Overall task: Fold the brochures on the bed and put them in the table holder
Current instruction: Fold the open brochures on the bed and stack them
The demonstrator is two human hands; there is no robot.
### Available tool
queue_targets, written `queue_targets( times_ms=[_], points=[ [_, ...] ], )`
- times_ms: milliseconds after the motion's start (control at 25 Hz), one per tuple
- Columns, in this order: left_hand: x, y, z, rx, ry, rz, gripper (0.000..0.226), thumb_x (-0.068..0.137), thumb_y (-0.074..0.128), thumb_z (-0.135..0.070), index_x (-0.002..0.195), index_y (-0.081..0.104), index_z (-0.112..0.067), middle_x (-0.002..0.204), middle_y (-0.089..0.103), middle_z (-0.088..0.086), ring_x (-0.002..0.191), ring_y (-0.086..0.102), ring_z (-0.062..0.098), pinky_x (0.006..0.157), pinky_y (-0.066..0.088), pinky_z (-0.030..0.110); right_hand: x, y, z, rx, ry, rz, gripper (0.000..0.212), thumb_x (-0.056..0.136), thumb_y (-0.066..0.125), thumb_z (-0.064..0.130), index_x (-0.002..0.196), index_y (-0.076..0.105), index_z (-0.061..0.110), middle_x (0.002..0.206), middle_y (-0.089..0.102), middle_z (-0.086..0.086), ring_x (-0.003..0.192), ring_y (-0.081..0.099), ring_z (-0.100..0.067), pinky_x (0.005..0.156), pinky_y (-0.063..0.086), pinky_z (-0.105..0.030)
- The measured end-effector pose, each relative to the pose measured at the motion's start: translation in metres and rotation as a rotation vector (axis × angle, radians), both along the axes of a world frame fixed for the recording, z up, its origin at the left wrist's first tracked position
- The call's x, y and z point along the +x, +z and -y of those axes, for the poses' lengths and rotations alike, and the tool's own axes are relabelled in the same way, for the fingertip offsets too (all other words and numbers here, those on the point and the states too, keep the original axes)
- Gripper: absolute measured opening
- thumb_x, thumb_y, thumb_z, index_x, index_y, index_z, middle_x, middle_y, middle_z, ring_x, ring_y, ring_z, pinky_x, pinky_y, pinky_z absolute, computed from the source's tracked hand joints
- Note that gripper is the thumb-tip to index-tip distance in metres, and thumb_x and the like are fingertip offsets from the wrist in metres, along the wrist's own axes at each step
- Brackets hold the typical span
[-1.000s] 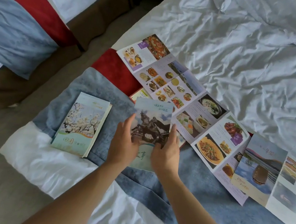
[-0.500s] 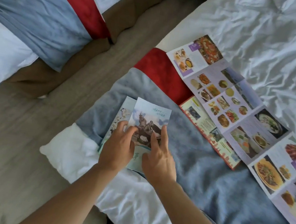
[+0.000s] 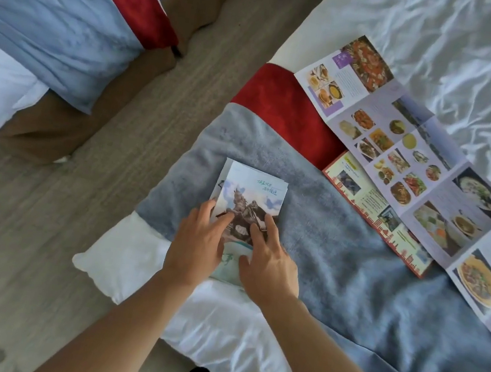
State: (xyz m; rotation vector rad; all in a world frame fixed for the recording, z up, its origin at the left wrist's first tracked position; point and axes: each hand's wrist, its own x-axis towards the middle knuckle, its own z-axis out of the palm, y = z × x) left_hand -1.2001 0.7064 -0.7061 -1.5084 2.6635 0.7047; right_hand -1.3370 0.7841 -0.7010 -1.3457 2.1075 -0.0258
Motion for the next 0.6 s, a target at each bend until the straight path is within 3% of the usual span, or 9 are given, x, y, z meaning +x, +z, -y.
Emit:
queue_targets(
  times_ms=[80, 200, 360, 600],
  points=[
    [-0.001, 0.000, 0.000, -0.059, -0.025, 0.050, 0.062, 0.077, 0.069, -0.008, 0.137, 0.055, -0.020, 0.147, 0.041, 0.012, 0.115, 0.052, 0.031, 0.090, 0.048, 0.044, -0.002, -0.002, 0.001, -0.012, 0.032, -0.060, 0.063, 0.091, 0.061, 0.033, 0.148, 0.033, 0.029, 0.163, 0.012, 0.003, 0.113, 0.059, -0.028, 0.084, 0.050, -0.039],
    [-0.001, -0.001, 0.000, -0.077, -0.185, 0.117, 0.074, 0.079, 0.068, -0.009, 0.148, 0.043, -0.020, 0.161, 0.027, 0.012, 0.142, 0.035, 0.030, 0.100, 0.045, 0.043, -0.003, -0.001, 0.002, -0.125, 0.095, -0.189, 0.061, 0.085, 0.066, 0.034, 0.142, 0.044, 0.028, 0.157, 0.029, -0.001, 0.134, 0.040, -0.027, 0.100, 0.041, -0.040],
    [-0.002, -0.006, 0.004, -0.021, -0.201, 0.146, 0.071, 0.081, 0.072, -0.009, 0.146, 0.046, -0.020, 0.160, 0.031, 0.009, 0.149, 0.026, 0.028, 0.111, 0.038, 0.040, -0.004, -0.006, 0.005, -0.110, 0.141, -0.159, 0.064, 0.087, 0.066, 0.032, 0.146, 0.041, 0.024, 0.161, 0.026, -0.001, 0.150, 0.017, -0.023, 0.114, 0.029, -0.040],
    [-0.011, -0.022, 0.003, 0.033, -0.163, 0.140, 0.066, 0.085, 0.066, -0.004, 0.146, 0.045, -0.018, 0.159, 0.030, 0.014, 0.149, 0.024, 0.033, 0.114, 0.037, 0.041, -0.005, -0.019, 0.017, -0.078, 0.145, -0.198, 0.058, 0.085, 0.068, 0.035, 0.139, 0.050, 0.025, 0.151, 0.038, 0.001, 0.141, 0.031, -0.023, 0.116, 0.022, -0.042]
  ],
)
